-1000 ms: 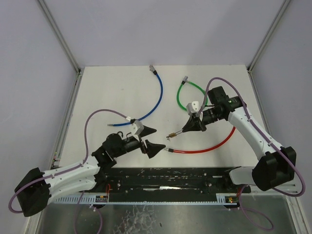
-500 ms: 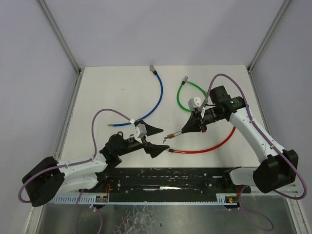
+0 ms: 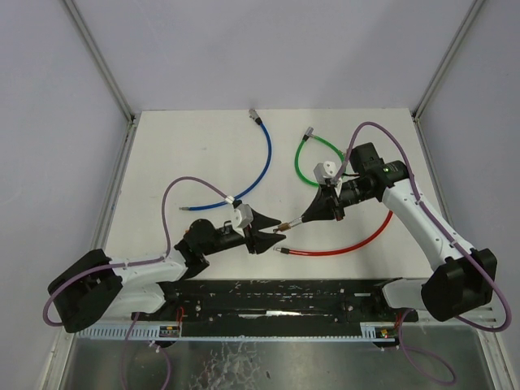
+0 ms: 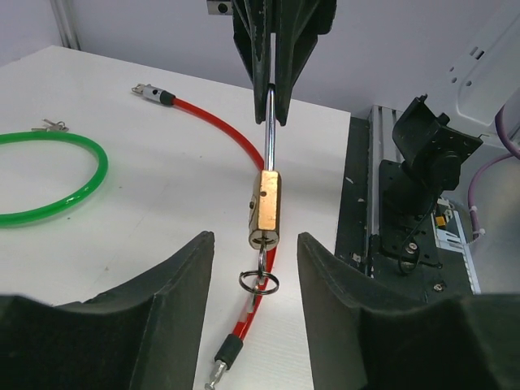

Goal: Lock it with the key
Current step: Pick up the lock from the center of the board, then lock the lock.

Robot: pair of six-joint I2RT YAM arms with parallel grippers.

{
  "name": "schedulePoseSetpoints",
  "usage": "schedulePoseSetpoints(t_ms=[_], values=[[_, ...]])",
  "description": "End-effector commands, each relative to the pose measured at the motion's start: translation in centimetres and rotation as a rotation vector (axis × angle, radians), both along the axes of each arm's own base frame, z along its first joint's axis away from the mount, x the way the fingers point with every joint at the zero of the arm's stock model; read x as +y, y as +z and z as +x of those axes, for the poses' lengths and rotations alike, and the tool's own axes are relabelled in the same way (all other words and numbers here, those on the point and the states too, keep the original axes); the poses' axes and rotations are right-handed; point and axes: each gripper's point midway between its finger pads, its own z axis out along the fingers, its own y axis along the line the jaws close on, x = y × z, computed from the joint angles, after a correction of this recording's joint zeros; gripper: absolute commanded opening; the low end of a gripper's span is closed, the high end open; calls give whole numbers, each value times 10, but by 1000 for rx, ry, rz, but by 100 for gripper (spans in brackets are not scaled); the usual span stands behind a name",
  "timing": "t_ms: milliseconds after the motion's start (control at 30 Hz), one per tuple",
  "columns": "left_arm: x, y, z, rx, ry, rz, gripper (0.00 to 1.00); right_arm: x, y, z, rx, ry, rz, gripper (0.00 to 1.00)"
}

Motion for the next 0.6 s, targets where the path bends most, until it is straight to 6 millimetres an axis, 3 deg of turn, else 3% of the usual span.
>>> schedulePoseSetpoints(t_ms=[0,233,333,533,567], values=[[-3,34,3,-80,-6,-93,43,7,14,-5,21,30,48,0],[-5,36,2,-58,-18,-100,40,8,10,-5,28,33,40,0],[-6,36,2,-52,-19,-100,34,8,9,-5,31,35,38,0],[-6,33,2,-60,-19,-92,2,9,8,-5,33,38,36,0],[-5,33,3,-60,-13,-90,1,10,8,-5,34,38,36,0]])
